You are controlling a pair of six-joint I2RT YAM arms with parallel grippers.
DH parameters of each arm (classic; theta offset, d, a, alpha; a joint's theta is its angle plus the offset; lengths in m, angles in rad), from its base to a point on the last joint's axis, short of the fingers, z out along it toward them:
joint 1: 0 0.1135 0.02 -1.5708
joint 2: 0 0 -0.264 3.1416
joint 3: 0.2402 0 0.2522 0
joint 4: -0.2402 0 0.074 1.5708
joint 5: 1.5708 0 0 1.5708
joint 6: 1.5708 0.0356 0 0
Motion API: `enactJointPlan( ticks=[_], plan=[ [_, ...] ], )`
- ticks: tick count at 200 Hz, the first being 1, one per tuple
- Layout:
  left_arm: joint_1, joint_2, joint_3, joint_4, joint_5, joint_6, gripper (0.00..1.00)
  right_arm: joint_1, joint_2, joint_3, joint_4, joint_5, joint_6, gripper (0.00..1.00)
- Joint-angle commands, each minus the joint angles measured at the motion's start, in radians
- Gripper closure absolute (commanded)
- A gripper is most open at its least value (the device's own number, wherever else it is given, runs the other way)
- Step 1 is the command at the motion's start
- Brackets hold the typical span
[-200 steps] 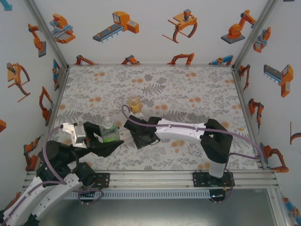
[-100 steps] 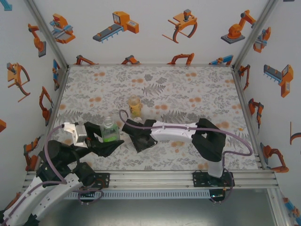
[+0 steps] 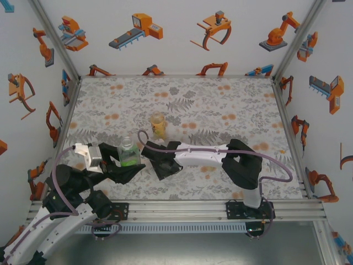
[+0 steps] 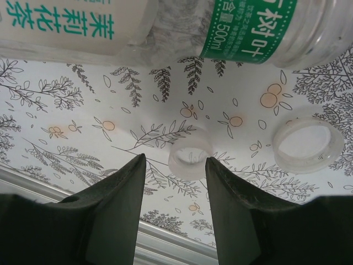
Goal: Screw on the bottle caps
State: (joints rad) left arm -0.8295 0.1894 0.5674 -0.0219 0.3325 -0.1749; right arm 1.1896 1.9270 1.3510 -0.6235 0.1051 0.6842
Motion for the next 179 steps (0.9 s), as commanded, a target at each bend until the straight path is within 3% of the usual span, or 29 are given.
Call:
enactJointPlan(
  ticks=[1, 179],
  plan=[
    [0.004, -0.005, -0.006, 0.03, -0.006, -0.019, 1.0, 0.008, 0.02, 0.034, -0.028, 0.008, 0.006, 0.53],
    [0.004, 0.016, -0.02, 0.083, 0.007, -0.031, 1.0, 0.013, 0.02, 0.05, -0.081, 0.047, -0.017, 0.53]
  ],
)
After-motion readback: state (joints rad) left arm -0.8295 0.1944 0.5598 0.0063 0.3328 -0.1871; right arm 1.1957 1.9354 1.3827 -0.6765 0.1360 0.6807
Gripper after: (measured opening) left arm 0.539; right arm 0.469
